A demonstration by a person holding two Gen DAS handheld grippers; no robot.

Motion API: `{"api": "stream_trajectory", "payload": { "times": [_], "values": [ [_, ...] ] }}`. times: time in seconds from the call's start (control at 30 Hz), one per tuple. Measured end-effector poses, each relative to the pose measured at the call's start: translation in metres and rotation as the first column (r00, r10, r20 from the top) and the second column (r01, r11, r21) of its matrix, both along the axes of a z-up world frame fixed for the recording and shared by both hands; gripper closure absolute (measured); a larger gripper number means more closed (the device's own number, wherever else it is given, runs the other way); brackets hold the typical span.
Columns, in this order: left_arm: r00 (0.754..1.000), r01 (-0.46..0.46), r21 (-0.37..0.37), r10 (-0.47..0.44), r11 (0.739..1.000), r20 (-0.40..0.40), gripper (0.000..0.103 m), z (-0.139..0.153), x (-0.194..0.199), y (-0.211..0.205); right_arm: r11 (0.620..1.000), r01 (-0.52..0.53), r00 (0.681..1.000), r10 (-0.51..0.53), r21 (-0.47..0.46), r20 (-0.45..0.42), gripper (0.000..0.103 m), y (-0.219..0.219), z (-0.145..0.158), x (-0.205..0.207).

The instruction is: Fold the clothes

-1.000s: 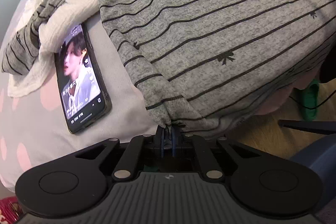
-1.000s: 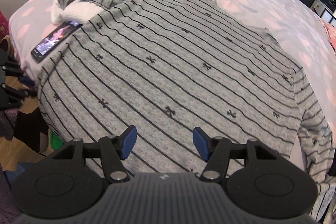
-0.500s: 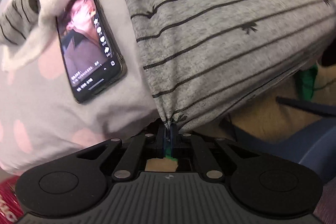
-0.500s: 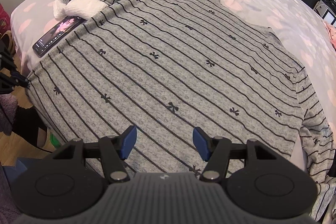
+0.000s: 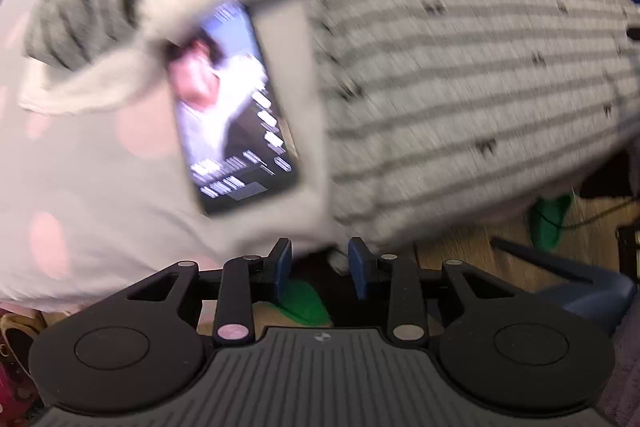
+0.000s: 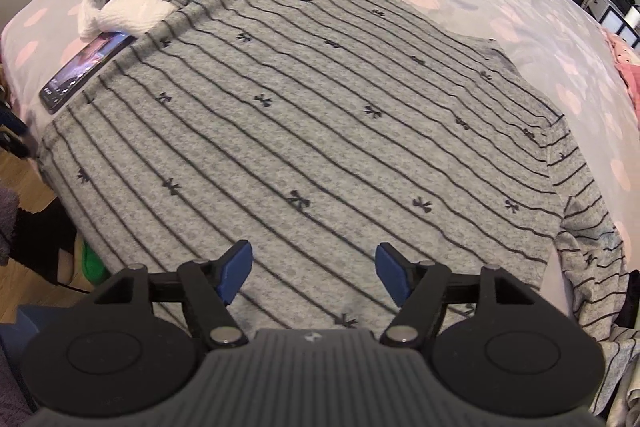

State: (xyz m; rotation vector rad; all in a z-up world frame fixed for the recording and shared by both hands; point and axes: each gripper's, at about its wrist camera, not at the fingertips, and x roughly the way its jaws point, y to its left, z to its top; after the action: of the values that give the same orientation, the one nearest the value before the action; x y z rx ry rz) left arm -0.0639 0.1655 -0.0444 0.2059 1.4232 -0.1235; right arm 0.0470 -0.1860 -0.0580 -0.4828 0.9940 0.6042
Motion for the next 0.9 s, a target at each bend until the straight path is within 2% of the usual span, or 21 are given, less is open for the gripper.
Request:
{"api": "stream_trajectory", "payload": {
  "times": [0.07,0.17,0.27,0.33,0.47,0.53,0.7,0.8,0.9],
  "values": [
    [0.999,-0.031,0.004,0.030,1.000,0.036,0.072,0.016,0.008,0.013,1.000,0.016,1.000,-0.015,-0.009,0.004,0.028,-0.001,0.000,0.004],
    [0.990,-0.092,0.020,0.089,0.996,0.108,0.063,0.038,0.037,0.038,0.999,0.029,1.000,-0.029,-0.022,0.009,0.027,-0.001,0.000,0.010],
    [0.975,-0.147,0.033,0.139,0.989,0.176,0.061,0.048,0.070,0.057,0.999,0.037,0.999,-0.036,-0.027,0.012,0.026,0.002,0.001,0.016],
    [0.957,-0.200,0.028,0.189,0.979,0.221,0.060,0.053,0.084,0.070,0.999,0.042,0.999,-0.042,-0.025,0.013,0.026,0.005,0.002,0.020],
    [0.899,-0.304,-0.041,0.301,0.952,0.318,0.057,0.044,0.116,0.093,0.999,0.049,0.999,-0.048,-0.023,0.011,0.025,0.012,0.001,0.028],
    [0.877,-0.319,-0.084,0.327,0.944,0.352,0.056,0.044,0.131,0.097,0.998,0.048,0.999,-0.048,-0.030,0.005,0.025,0.017,-0.002,0.033],
    [0.837,-0.325,-0.089,0.330,0.941,0.435,0.056,0.039,0.166,0.093,0.998,0.052,0.999,-0.053,-0.042,-0.006,0.025,0.026,-0.007,0.044],
    [0.835,-0.346,-0.099,0.354,0.933,0.422,0.056,0.030,0.187,0.092,0.998,0.052,0.999,-0.052,-0.039,-0.003,0.025,0.031,-0.007,0.049],
    [0.847,-0.352,-0.074,0.352,0.933,0.399,0.056,0.017,0.205,0.091,0.999,0.042,0.999,-0.043,-0.034,-0.005,0.025,0.038,-0.009,0.053]
  ]
}}
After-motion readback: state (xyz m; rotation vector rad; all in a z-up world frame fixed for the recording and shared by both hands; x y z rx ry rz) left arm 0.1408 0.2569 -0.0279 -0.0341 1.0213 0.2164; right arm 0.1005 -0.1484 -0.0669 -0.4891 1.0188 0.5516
